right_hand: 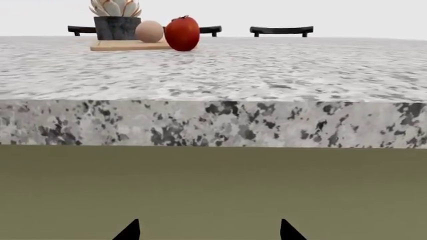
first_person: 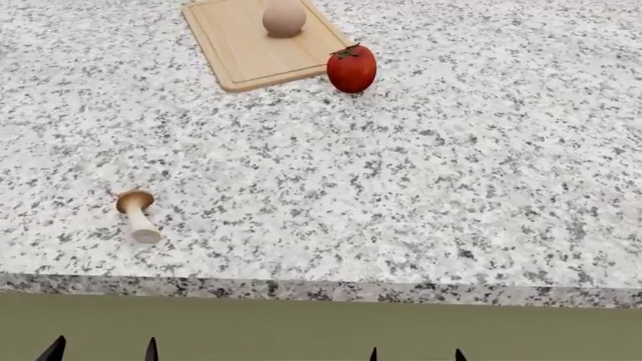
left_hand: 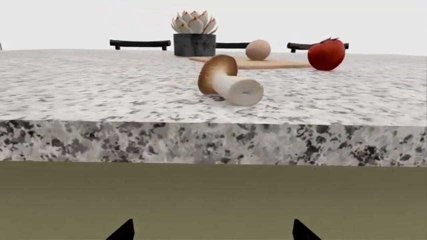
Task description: Clear the non-vegetable object off the cutting board and place the vegetables onto it.
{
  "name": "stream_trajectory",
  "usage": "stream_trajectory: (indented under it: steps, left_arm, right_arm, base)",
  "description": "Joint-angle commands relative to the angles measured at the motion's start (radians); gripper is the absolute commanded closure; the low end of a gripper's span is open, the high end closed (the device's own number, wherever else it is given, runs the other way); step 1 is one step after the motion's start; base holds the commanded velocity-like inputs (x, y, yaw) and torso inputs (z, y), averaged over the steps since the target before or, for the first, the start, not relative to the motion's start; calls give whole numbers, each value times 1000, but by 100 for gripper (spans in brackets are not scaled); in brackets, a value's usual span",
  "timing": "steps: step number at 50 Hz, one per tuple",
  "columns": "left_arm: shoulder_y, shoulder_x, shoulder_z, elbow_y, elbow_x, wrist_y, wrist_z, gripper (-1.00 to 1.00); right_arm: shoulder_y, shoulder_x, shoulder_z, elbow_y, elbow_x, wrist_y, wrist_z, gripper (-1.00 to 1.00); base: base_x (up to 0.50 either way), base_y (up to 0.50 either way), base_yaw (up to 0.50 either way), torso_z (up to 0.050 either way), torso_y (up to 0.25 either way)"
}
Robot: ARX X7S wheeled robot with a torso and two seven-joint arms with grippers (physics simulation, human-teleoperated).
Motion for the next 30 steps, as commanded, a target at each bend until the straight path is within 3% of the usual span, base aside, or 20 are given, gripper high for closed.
stream_trajectory:
  steps: [1, 6, 16, 30]
  left_arm:
    - [0, -8, 10, 1, -10, 4, -11, -100]
    - [1, -12, 13, 7, -11, 5, -17, -100]
    - [15, -60, 10, 251, -64, -142, -25, -100]
    - [-159, -150, -107, 629, -261, -635, -126, -100]
  right_arm:
    - [0, 10, -10, -3, 3, -5, 13, -100]
    - [-3, 18, -18, -23, -11, 5, 28, -100]
    - [30, 67, -24, -340, -32, 350, 68, -100]
    - [193, 152, -94, -688, -40, 847, 53, -100]
  base:
    - [0, 0, 0, 0, 0]
    - [0, 0, 0, 0, 0]
    - [0, 0, 0, 0, 0]
    - [0, 0, 0, 0, 0]
